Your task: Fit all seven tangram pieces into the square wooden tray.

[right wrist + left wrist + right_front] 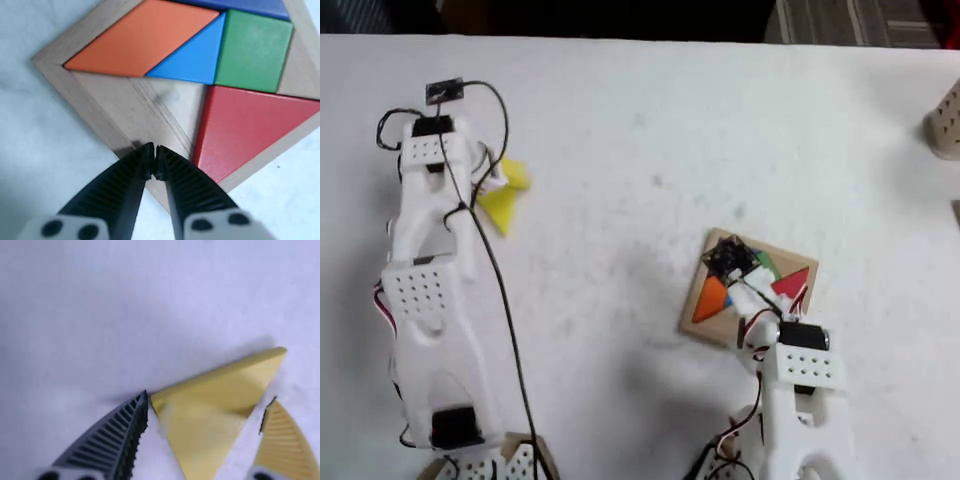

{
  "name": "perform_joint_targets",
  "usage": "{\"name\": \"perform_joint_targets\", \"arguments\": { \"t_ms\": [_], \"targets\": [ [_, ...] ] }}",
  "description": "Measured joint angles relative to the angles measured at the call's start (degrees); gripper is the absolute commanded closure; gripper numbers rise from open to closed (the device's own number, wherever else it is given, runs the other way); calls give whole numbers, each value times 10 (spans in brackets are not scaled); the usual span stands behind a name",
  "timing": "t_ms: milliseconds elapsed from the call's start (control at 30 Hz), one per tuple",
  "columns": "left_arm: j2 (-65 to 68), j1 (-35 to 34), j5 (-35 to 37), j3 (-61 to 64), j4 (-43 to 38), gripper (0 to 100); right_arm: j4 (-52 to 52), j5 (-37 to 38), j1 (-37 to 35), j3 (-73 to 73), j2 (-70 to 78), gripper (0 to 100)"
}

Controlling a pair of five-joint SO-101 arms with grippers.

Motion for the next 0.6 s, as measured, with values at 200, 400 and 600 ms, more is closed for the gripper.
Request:
{"name": "perform_joint_targets", "arguments": {
  "t_ms": [200,400,600],
  "targets": [
    [0,7,-33,0,1,877,0,0,0,0,0,982],
    [-11,21,-46,-7,-10,884,0,0,0,0,0,982],
    [-12,25,-48,-7,-11,884,0,0,0,0,0,982]
  ]
}}
